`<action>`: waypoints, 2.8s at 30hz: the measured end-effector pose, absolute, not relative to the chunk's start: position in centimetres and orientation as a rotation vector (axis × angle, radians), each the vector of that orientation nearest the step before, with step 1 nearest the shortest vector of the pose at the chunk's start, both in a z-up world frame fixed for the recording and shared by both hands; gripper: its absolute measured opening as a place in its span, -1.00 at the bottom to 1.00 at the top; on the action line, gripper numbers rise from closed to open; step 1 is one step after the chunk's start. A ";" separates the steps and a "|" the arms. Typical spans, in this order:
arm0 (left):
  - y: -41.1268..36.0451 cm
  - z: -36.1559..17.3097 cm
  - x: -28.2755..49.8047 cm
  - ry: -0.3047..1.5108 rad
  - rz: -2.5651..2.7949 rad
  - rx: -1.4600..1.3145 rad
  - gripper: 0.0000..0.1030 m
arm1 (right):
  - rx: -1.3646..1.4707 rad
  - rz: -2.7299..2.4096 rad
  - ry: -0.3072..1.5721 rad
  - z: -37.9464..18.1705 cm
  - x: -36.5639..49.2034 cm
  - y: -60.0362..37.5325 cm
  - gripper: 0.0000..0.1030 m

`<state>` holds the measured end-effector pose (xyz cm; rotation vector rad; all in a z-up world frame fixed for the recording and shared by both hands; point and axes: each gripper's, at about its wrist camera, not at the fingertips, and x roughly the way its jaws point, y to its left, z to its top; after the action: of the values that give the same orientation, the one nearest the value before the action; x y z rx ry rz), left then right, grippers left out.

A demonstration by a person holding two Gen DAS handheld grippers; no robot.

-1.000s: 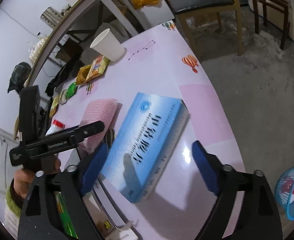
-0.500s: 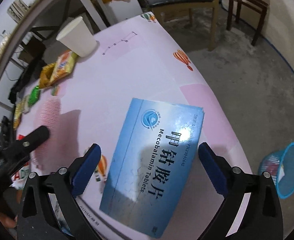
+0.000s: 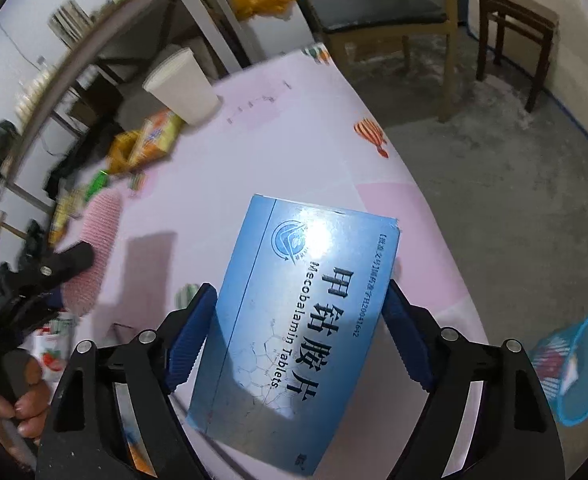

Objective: Collect trash
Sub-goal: 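Carry the medicine box and sponge to the wastebasket and open both tools, then move both tools back over the table toward the snack bags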

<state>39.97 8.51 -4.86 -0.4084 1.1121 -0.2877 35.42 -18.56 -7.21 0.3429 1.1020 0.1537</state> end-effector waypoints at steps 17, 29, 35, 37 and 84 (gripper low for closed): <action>2.1 5.2 30.6 0.968 -0.493 -0.307 0.50 | 0.625 0.276 0.847 0.5 26.0 -28.9 0.45; -17.1 6.3 23.9 1.061 -0.778 -0.134 0.50 | 0.727 0.045 0.732 -1.1 13.4 -42.7 0.45; -30.5 1.9 20.8 1.218 -0.922 -0.030 0.50 | 0.831 -0.177 0.721 -5.5 7.4 -51.0 0.45; -34.9 -0.3 19.8 1.276 -0.963 0.007 0.50 | 0.862 -0.239 0.723 -7.2 6.1 -53.3 0.45; -18.6 1.3 9.0 0.925 -0.772 -0.128 0.80 | 0.810 -0.401 0.769 -11.0 0.5 -48.6 0.84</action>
<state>8.97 -18.61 1.32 -0.1275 0.9251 -0.7723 0.49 -48.59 -10.97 0.8099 0.7692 -0.4011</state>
